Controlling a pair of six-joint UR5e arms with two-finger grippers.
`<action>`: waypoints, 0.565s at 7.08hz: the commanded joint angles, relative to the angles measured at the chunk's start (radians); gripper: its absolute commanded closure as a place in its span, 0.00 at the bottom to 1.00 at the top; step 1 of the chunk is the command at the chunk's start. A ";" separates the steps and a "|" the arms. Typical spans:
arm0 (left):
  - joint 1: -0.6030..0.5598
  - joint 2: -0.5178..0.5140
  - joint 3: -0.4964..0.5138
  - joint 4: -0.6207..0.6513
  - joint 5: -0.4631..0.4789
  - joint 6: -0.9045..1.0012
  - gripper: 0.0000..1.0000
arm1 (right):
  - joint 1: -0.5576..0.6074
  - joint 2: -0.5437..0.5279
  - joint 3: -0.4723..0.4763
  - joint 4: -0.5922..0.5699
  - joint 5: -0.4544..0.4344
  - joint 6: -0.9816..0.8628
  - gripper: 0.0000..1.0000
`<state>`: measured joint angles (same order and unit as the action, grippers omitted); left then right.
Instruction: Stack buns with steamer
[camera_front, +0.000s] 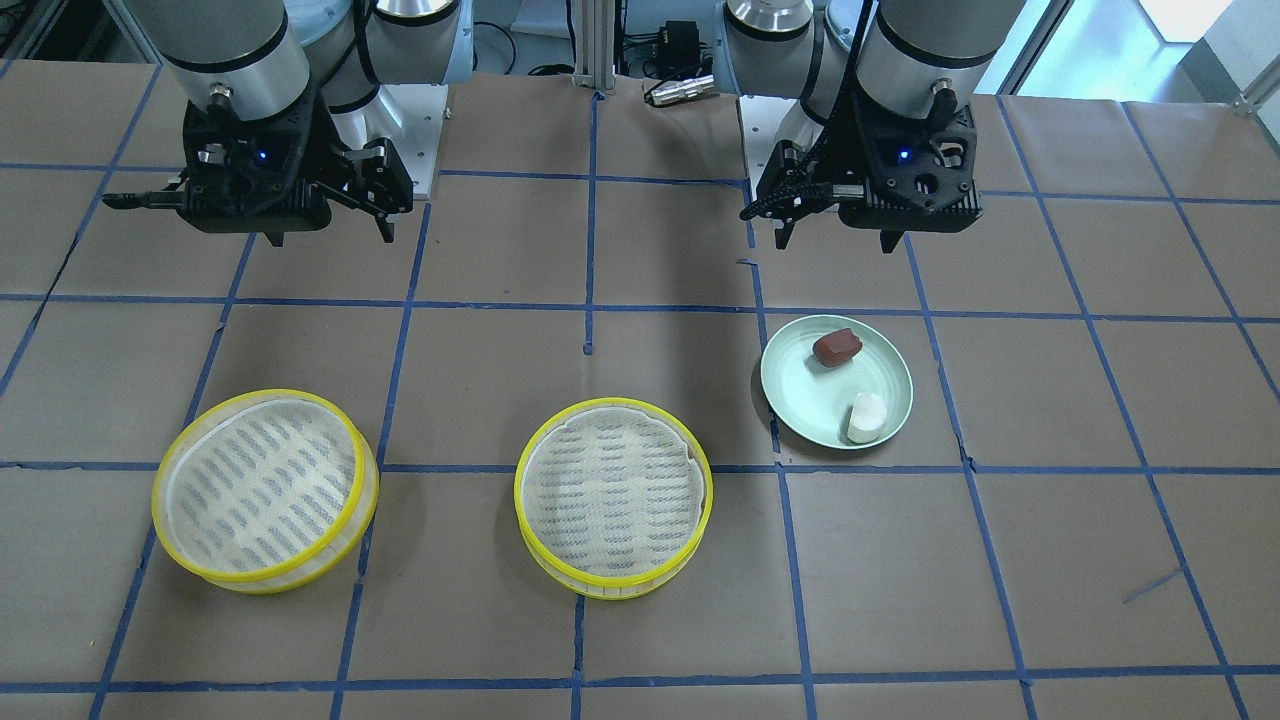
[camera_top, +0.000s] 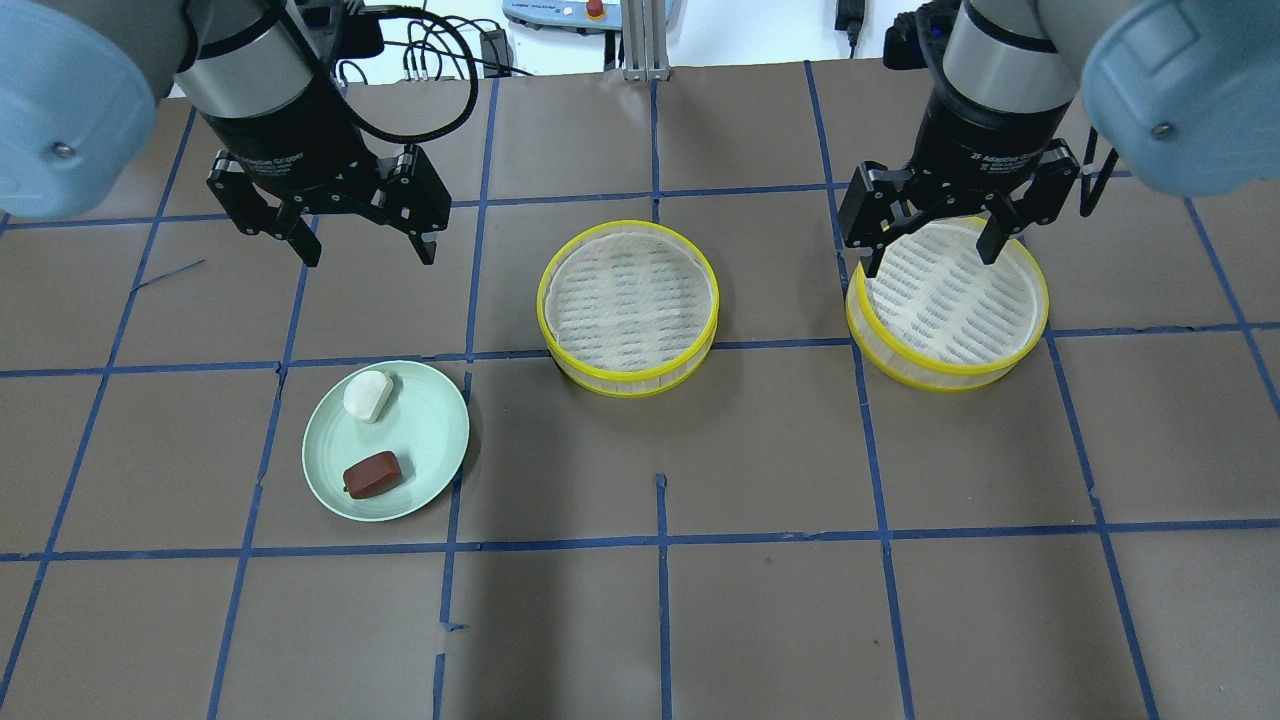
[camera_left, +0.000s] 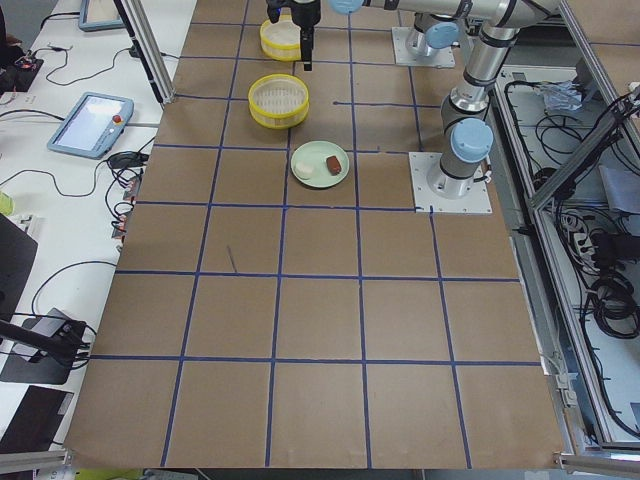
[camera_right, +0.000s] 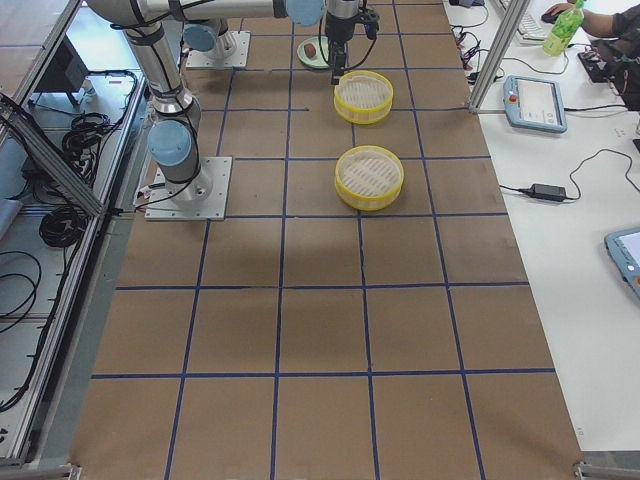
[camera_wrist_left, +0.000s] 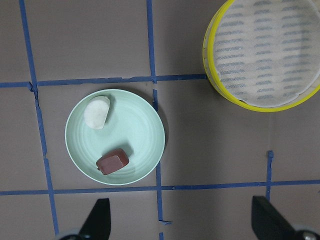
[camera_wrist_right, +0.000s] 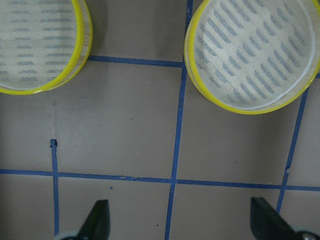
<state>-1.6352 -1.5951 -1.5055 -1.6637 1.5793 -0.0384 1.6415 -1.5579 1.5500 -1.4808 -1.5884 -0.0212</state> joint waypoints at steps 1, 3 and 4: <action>0.000 0.001 -0.002 0.001 -0.001 0.002 0.00 | 0.006 0.031 0.002 0.013 0.010 0.004 0.00; 0.049 -0.006 -0.015 -0.004 -0.005 0.041 0.00 | 0.024 0.038 -0.005 -0.006 0.001 0.000 0.00; 0.098 -0.022 -0.060 0.004 -0.001 0.107 0.00 | 0.020 0.038 -0.008 -0.004 -0.004 -0.003 0.00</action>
<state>-1.5858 -1.6030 -1.5272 -1.6643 1.5751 0.0070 1.6625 -1.5247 1.5448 -1.4840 -1.5878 -0.0216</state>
